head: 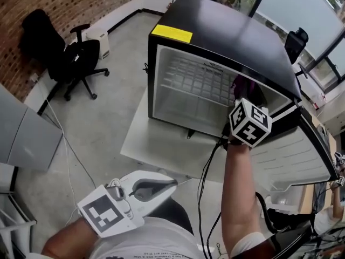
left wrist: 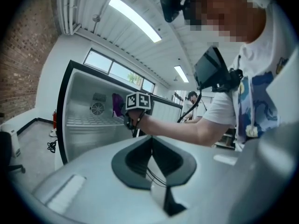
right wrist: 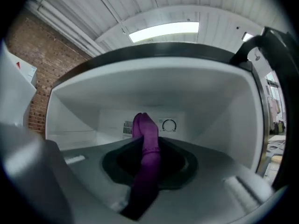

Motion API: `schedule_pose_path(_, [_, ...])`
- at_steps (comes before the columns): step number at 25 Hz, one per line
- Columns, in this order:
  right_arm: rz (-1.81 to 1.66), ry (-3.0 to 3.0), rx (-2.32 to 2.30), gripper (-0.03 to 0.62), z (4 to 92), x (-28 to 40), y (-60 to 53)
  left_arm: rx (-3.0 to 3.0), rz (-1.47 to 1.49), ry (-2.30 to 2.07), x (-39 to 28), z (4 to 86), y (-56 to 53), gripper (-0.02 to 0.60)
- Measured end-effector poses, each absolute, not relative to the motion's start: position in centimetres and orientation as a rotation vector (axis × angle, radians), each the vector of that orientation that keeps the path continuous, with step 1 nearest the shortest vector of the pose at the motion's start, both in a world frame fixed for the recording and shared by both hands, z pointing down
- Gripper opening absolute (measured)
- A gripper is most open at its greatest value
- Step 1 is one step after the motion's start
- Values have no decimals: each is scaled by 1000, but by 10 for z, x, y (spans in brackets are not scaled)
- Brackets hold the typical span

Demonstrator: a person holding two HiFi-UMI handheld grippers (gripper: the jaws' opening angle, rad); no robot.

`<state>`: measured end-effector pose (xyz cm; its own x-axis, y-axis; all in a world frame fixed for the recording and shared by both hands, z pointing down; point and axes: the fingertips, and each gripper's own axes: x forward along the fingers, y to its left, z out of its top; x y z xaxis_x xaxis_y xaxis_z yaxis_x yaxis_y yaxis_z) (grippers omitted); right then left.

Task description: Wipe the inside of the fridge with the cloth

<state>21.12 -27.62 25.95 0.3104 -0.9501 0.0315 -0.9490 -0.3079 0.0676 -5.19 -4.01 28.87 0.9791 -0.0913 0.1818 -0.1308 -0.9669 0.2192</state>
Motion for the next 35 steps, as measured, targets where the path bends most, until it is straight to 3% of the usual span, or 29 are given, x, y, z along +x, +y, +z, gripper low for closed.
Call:
schedule_pose_path(15, [-27,-1589,2603,74,263,267,-322,2896,277,-143,-46,292,-70,5])
schedule_pose_path(35, [79,-1880,2384,74,284,172,-397,2858,281,-282,-71,299,-92,5])
